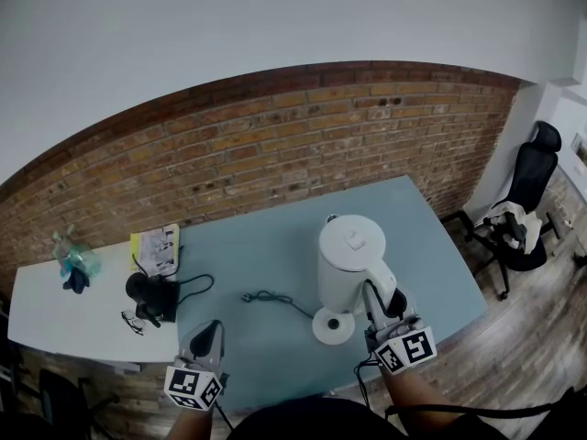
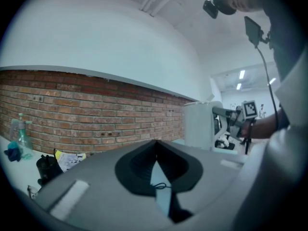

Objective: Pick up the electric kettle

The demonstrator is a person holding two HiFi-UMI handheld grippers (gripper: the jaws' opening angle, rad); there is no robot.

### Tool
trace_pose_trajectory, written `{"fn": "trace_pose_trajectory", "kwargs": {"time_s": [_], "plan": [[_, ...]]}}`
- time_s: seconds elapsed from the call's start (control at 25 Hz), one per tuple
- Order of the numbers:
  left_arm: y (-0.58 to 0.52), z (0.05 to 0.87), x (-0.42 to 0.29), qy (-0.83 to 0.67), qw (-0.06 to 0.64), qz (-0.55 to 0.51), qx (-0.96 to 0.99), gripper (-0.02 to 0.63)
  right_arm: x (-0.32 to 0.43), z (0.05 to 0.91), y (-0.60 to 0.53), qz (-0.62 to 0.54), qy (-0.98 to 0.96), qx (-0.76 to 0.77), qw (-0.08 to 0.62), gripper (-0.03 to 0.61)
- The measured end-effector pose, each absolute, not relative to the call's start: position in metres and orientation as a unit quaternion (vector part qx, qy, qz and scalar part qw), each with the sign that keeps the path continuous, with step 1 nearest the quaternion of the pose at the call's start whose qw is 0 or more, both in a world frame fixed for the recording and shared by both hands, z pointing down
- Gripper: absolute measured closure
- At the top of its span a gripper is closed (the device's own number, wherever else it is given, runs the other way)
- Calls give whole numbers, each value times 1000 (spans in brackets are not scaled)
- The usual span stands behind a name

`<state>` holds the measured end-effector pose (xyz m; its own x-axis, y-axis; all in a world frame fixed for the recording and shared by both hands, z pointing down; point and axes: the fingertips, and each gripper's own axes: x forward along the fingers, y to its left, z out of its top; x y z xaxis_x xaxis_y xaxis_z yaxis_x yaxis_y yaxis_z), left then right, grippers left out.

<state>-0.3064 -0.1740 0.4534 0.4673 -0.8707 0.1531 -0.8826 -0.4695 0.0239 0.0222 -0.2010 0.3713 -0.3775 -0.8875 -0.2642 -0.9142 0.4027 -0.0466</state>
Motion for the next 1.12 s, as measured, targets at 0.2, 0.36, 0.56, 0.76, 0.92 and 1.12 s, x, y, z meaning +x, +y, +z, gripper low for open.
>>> {"fn": "trace_pose_trajectory", "kwargs": {"time_s": [0.2, 0.36, 0.56, 0.76, 0.92, 1.12], "plan": [[-176, 453, -311, -515, 52, 60, 853, 609, 19, 372, -203, 57, 829, -543, 118, 457], [-176, 455, -318, -521, 56, 60, 850, 609, 16, 377, -204, 54, 829, -546, 110, 457], [-177, 455, -327, -525, 57, 63, 847, 609, 11, 379, -206, 49, 831, -542, 113, 457], [-176, 454, -328, -526, 57, 61, 846, 609, 8, 379, -205, 49, 833, -539, 113, 457], [-174, 458, -328, -525, 60, 64, 847, 609, 8, 381, -205, 47, 832, -541, 112, 457], [-173, 458, -332, -531, 66, 60, 842, 609, 9, 382, -206, 45, 832, -541, 110, 457]]}}
